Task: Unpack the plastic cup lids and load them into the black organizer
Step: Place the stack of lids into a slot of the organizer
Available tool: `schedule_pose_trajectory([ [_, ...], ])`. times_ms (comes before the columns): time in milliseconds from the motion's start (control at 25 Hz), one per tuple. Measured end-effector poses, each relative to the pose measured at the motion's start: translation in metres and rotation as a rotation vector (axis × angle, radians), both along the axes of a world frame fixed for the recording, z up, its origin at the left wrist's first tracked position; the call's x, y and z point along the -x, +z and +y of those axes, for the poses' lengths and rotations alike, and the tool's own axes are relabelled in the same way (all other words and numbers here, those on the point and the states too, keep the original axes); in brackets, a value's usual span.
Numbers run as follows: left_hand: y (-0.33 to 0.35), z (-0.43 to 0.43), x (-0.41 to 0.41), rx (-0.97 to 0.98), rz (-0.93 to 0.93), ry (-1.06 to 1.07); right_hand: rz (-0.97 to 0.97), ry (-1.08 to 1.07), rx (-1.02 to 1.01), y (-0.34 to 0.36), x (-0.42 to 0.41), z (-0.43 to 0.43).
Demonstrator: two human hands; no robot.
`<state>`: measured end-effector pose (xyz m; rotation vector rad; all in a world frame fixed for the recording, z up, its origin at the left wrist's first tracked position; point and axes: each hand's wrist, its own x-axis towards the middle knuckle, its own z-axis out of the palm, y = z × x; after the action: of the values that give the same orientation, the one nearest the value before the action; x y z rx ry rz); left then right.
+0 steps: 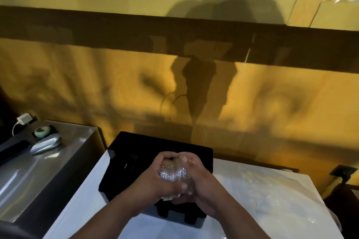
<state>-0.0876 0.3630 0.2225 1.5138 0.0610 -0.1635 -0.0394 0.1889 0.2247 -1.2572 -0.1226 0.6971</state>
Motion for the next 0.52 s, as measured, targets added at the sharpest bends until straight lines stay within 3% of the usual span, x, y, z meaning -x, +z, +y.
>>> schedule_pose_trajectory([
  [240,0.002,-0.038,-0.015,-0.017,0.003,0.135,0.038,0.077,-0.062,-0.006,-0.017,-0.039],
  [520,0.002,-0.052,-0.019,0.017,0.05,0.054,0.024,0.065,-0.041,-0.004,-0.022,-0.058],
])
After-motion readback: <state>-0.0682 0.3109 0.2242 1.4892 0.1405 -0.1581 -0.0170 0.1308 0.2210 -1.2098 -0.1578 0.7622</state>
